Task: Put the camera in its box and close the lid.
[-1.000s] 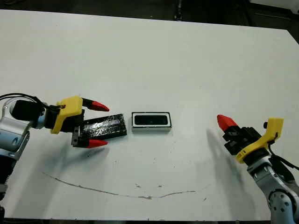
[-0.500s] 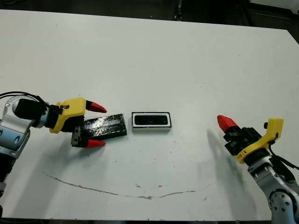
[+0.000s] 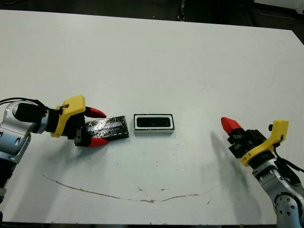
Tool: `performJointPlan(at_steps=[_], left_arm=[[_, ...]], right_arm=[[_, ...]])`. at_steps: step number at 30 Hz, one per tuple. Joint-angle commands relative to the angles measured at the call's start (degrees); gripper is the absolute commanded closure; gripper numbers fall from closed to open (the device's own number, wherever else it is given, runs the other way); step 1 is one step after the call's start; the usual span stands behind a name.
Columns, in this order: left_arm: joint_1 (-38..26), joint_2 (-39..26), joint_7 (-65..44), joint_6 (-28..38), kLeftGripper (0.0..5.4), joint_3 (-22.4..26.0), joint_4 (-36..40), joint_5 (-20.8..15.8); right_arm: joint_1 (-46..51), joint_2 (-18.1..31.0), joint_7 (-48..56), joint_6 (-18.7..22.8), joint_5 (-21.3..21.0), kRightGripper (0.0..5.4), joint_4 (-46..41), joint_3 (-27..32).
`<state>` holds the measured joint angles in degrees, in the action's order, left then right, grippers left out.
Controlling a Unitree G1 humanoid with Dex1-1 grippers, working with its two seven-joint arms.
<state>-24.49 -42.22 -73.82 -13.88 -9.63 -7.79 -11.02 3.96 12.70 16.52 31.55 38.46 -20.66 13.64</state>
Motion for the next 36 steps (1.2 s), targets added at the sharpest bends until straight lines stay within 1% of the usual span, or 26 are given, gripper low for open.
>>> performJointPlan(at_steps=[1,2,4,7,16,23,25,28,30,33,36], left_arm=[[0.5,-0.4,-1.1,-0.3,1.95,0.3,-0.5,-1.0],[0.4,-0.4,-1.2,-0.2,2.12,0.3,-0.7,-1.1],[0.2,0.0,-1.8,-1.0,2.24,0.6,-1.4,-2.3],[0.4,0.9,-2.4,-0.5,2.24,1.8,-3.1,-4.5],[0.5,2.0,-2.3,0.1,2.24,3.6,-4.6,-6.6],[0.3,3.9,-2.5,0.1,2.24,5.6,-6.4,-9.7],[0.3,4.3,-2.1,0.4,2.24,5.9,-6.4,-9.8],[-0.1,4.8,-2.3,-1.0,2.24,5.9,-6.8,-10.5],[-0.3,5.4,-2.6,0.1,2.24,5.9,-7.3,-10.7],[-1.0,6.2,-2.6,-0.4,2.24,5.2,-7.7,-10.5],[-1.5,7.7,-2.8,1.1,2.24,4.7,-8.1,-10.1]], right_arm=[[0.8,0.6,-0.5,0.6,-0.5,5.4,0.0,0.1],[0.9,0.6,-0.6,0.6,-0.5,5.4,0.0,0.1],[0.9,0.7,-0.5,0.5,-0.8,5.4,0.1,0.0],[0.6,0.7,0.2,0.5,-0.4,5.4,0.7,0.1],[0.8,1.0,-0.1,0.4,-1.4,5.4,0.4,-0.4],[0.7,1.1,0.3,0.7,-1.3,5.4,0.4,-0.5],[0.6,1.2,0.2,0.8,-1.4,5.4,0.4,-0.6],[0.5,1.0,0.0,1.3,-0.9,5.4,0.4,-0.4],[0.5,1.0,0.2,1.2,-1.0,5.4,0.4,-0.4],[0.5,1.0,-0.2,1.3,-1.3,5.4,0.2,-0.5],[0.4,0.9,-0.1,1.4,-1.0,5.4,0.4,-0.4]])
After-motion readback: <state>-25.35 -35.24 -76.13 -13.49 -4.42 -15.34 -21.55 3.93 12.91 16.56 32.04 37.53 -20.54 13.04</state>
